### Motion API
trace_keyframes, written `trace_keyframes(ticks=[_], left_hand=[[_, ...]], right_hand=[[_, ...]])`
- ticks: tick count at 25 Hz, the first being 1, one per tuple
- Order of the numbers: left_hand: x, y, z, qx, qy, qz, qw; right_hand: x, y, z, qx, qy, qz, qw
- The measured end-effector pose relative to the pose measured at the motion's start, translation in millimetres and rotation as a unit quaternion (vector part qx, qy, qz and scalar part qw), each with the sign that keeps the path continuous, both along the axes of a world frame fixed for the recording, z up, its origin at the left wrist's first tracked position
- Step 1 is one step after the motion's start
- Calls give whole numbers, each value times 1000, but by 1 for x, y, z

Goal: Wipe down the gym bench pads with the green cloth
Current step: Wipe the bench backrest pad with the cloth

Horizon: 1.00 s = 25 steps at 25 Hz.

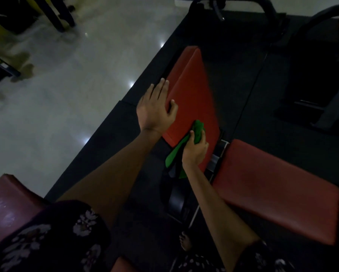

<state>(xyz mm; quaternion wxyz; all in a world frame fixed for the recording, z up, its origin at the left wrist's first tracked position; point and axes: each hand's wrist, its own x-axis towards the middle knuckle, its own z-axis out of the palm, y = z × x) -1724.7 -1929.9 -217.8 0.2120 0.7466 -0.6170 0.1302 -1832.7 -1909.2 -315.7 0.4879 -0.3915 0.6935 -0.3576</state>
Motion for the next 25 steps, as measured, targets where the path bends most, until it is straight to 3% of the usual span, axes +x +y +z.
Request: trace_keyframes(ticks=[4, 8, 12, 15, 17, 21, 23, 25], left_hand=[[-5, 1, 3, 7, -29, -13, 999], [-7, 3, 17, 65, -40, 10, 997], [-47, -4, 10, 201, -175, 141, 954], [-60, -6, -12, 165, -281, 195, 925], [-55, -8, -24, 124, -344, 200, 909], [-63, -19, -28, 96, -297, 173, 934], [-65, -31, -22, 93, -243, 136, 956], [-65, -38, -22, 94, -250, 149, 952]], right_hand=[[-7, 6, -7, -57, 44, 63, 995], [-28, -5, -54, 65, -6, 31, 997], [-22, -6, -40, 10, -38, 51, 998], [-21, 10, -41, -90, -16, 107, 990], [-29, 7, -70, -83, 16, 112, 990], [-44, -25, -105, 58, -13, 74, 995], [-43, -33, -92, 24, -28, 76, 996], [-38, -36, -71, -77, -54, 103, 990]])
